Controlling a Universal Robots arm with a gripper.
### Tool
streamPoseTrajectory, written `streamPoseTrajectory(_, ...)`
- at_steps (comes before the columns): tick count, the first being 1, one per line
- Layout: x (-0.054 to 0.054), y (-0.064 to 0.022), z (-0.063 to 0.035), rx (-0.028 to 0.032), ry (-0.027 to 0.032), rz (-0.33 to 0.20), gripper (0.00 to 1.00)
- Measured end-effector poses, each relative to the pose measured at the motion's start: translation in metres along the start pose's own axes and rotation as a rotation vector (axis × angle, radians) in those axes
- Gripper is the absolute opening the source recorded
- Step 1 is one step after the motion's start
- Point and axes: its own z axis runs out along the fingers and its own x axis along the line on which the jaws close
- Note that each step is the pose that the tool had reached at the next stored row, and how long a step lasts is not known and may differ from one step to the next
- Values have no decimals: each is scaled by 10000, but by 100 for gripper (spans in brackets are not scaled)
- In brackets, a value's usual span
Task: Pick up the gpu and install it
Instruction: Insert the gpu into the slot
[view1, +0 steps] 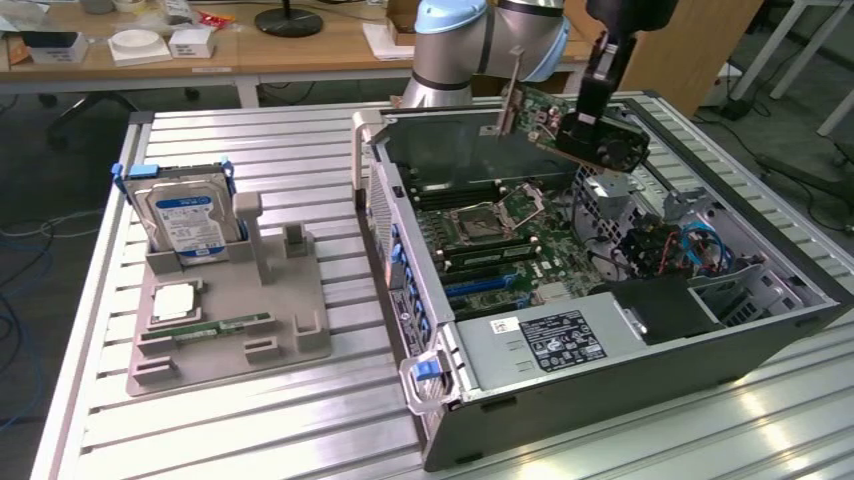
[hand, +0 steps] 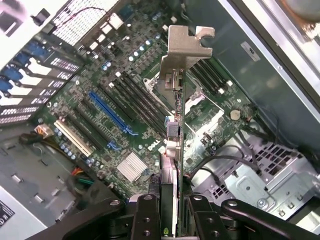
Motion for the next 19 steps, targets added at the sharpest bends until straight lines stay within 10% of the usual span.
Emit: streamPoseTrajectory(19,2,-2,4,-52,-108,-2342,26)
